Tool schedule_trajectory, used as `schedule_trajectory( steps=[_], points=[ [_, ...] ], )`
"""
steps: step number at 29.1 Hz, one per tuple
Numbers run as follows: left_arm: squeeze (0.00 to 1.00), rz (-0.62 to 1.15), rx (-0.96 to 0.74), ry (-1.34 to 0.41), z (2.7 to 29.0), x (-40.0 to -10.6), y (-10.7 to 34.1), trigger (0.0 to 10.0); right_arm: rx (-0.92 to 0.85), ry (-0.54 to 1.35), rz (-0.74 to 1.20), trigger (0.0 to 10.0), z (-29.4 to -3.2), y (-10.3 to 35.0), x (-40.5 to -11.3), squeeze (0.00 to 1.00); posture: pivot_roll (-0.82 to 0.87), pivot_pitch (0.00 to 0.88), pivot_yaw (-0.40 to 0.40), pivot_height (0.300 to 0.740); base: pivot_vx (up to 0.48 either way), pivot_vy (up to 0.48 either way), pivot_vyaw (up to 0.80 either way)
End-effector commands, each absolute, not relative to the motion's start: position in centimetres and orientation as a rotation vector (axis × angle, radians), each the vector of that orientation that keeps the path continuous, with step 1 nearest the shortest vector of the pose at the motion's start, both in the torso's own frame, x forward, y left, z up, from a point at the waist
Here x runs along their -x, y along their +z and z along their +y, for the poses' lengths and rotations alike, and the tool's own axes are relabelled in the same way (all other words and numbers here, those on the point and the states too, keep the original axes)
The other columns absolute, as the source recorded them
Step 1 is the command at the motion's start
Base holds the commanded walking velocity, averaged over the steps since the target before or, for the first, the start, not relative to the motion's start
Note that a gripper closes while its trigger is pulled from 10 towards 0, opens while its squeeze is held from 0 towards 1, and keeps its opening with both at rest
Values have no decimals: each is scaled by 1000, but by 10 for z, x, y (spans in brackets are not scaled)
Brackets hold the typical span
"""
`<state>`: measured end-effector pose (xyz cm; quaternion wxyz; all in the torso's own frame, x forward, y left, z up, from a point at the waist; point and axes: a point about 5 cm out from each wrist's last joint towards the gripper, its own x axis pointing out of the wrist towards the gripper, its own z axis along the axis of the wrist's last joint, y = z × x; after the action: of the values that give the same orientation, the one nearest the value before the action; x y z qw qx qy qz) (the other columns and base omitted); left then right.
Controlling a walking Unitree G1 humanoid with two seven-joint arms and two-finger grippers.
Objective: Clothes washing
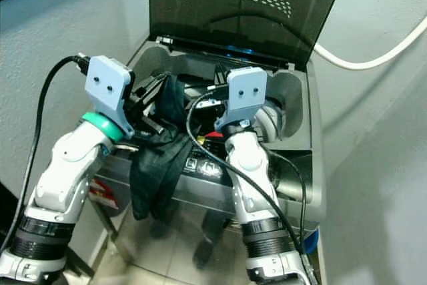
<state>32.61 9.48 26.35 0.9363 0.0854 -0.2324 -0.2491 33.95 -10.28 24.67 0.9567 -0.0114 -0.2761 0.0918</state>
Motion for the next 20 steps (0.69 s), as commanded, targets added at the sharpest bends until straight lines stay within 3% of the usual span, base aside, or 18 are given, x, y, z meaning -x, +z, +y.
schedule_trajectory(
  steps=[1, 2, 3, 4, 6, 7, 20],
  points=[
    [0, -502, -174, -540, 89, -322, 266, 0, 22, 177, -547, 10000, -105, 242, -339, 0, 119, 0, 5, 740, 0, 0, 0],
    [0, -501, -187, -557, 87, -321, 266, 3922, 22, 176, -548, 10000, -105, 242, -339, 0, 123, 0, 11, 740, 0, 0, 0],
    [0, -501, -187, -557, 87, -321, 266, 3922, 22, 176, -548, 10000, -105, 242, -339, 0, 123, 0, 11, 740, 0, 0, 0],
    [0, -506, -199, -578, 83, -320, 266, 10000, 21, 175, -549, 10000, -104, 242, -338, 0, 127, 0, 16, 740, 0, 0, 0],
    [0, -509, -200, -594, 81, -318, 267, 10000, 19, 174, -548, 10000, -103, 241, -338, 0, 128, 0, 18, 740, 0, 0, 0],
    [1000, -516, -197, -623, 78, -317, 268, 10000, 17, 173, -547, 10000, -103, 240, -337, 0, 131, 0, 26, 740, 0, 0, 0],
    [1000, -536, -195, -711, 70, -313, 273, 10000, 7, 155, -542, 10000, -103, 236, -334, 0, 131, 0, 51, 740, 0, 0, 0]
  ],
)
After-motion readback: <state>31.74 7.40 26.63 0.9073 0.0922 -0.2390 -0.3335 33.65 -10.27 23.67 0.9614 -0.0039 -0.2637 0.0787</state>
